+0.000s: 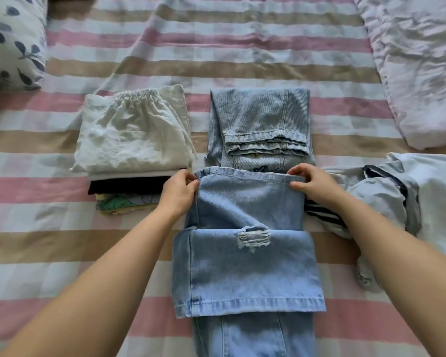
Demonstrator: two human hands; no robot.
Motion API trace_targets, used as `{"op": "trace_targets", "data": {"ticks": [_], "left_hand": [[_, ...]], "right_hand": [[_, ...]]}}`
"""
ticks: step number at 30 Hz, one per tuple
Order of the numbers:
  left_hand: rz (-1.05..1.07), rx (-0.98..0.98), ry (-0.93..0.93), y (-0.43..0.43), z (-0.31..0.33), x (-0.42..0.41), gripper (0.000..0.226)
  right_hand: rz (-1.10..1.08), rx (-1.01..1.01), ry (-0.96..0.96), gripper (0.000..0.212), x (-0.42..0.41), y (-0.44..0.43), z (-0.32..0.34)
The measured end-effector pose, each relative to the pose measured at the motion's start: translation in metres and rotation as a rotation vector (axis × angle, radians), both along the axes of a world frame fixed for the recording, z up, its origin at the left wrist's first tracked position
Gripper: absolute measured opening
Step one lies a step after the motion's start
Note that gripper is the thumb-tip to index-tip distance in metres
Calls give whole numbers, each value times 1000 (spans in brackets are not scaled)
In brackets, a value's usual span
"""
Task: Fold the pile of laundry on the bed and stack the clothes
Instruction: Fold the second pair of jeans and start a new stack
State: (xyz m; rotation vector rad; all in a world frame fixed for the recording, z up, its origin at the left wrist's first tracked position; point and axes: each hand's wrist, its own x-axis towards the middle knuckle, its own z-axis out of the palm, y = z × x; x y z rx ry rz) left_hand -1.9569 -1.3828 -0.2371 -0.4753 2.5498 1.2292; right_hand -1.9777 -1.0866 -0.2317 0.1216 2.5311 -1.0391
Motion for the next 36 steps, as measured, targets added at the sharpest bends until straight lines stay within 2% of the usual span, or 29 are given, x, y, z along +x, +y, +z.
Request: {"op": "trace_targets", "data": {"ticks": [3,5,7,11,15,19,22,25,27,28,30,33,36], "left_hand": [[-3,45,-1,-5,1,-7,19],[-121,25,-11,-8,3,-9,36],[-242,63,-68,-7,7,-12,43],[-339,34,-261,-7,11,-30,12],[-268,167,-399,-14,21,-36,25],[-231,311,-259,-27,33,-40,25],[-199,362,-173,-28,37,-43,25],[-130,232,-42,-20,26,-38,25],[-51,188,39,-14,14,-32,21],[-12,205,56,-11,10,-29,23],[4,173,127,-8,4,-28,28],[-104,-116,302,-3,0,-30,29],[-142,-378,356,6,-1,-24,39]], "right_hand": [[-66,-186,-156,32,0,14,6],[-95,-258,-241,44,-2,22,7],[-45,-256,-287,48,-5,26,7],[94,-237,-359,35,-10,26,5],[118,-276,-432,15,-14,33,15],[104,-331,-511,10,-19,47,31],[68,-295,-419,11,-21,46,33],[16,-239,-281,9,-18,34,25],[-66,-371,-367,4,-10,27,20],[-101,-422,-400,8,-6,25,18],[-139,-396,-319,18,-4,22,13],[-154,-109,3,20,-13,17,5],[-183,180,113,24,-17,12,-9]]}}
